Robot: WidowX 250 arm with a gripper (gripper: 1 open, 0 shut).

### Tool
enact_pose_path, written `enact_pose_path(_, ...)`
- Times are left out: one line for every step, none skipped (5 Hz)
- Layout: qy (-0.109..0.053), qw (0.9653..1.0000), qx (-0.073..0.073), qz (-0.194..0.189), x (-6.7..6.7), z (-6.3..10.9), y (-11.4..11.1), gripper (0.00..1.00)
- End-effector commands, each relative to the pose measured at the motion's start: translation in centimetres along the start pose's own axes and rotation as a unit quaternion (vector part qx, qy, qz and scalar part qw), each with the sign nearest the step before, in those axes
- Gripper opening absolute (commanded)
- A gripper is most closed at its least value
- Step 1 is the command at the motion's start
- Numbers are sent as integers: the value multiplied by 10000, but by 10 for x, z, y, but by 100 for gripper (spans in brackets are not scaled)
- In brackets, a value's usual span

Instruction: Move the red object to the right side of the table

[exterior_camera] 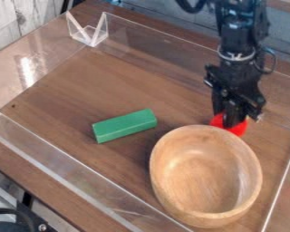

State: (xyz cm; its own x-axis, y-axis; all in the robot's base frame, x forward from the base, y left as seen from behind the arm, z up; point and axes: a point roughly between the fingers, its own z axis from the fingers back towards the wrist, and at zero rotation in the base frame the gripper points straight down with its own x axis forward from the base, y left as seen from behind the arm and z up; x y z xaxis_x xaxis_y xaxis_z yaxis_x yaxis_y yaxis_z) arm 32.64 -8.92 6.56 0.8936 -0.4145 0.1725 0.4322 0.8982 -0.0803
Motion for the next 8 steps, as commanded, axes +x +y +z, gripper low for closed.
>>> enact_pose_path(-402,9988,226,182,13,23,-16,0)
enact_pose_path(-522,9984,216,-40,13,17,-21,0)
enact_pose_path(-663,9972,177,-282,10,16,-19,0)
enact_pose_path(-691,9969,246,-267,14,16,-21,0)
enact_pose_path(-686,9969,324,-226,19,14,-21,0)
enact_pose_path(-750,9964,345,-207,25,15,-22,100)
enact_pose_path(-827,9959,311,-191,27,11,-21,0)
enact_pose_path(-809,9960,381,-15,21,22,-11,100)
